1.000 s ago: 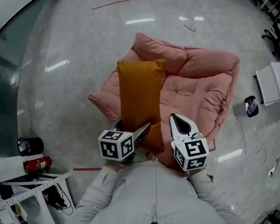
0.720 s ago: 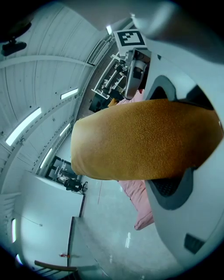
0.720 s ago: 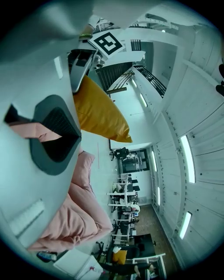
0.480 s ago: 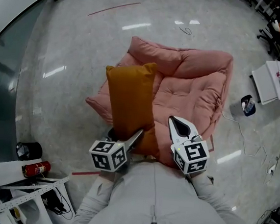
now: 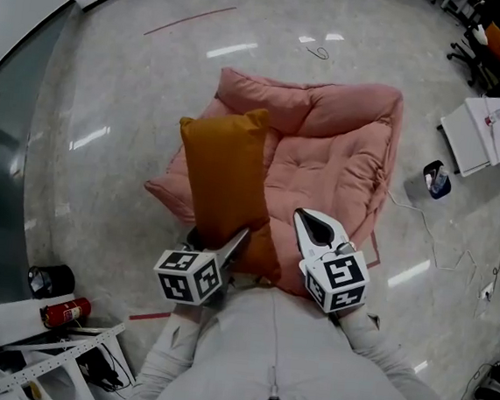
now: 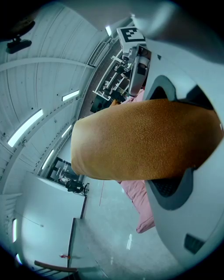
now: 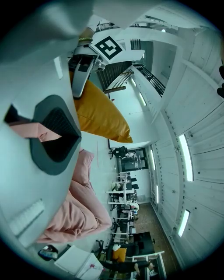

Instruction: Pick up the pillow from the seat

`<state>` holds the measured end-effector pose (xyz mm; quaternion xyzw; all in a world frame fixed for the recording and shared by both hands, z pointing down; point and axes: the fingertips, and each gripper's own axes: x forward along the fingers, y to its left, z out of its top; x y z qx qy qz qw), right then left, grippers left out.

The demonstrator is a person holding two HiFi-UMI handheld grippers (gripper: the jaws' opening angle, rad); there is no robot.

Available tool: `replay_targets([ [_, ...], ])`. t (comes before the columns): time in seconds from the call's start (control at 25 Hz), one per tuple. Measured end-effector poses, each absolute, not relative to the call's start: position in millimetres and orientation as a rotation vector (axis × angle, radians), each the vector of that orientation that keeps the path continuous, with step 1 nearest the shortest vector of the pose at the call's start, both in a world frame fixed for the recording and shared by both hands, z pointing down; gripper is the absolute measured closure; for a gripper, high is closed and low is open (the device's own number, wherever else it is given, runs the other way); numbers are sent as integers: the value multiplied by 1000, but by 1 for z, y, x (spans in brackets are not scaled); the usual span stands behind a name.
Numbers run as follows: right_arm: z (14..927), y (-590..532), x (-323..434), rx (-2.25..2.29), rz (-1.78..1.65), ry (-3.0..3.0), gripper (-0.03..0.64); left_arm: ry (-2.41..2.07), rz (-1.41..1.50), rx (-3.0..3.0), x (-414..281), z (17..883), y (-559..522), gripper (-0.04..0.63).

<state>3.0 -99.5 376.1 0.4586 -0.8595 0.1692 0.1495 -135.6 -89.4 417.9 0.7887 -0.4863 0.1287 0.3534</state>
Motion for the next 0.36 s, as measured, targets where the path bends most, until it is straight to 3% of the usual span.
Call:
replay_targets([
  [0.36, 375, -100, 3, 1319, 476, -2466, 618, -1249, 339, 2055, -131, 416, -89, 170],
])
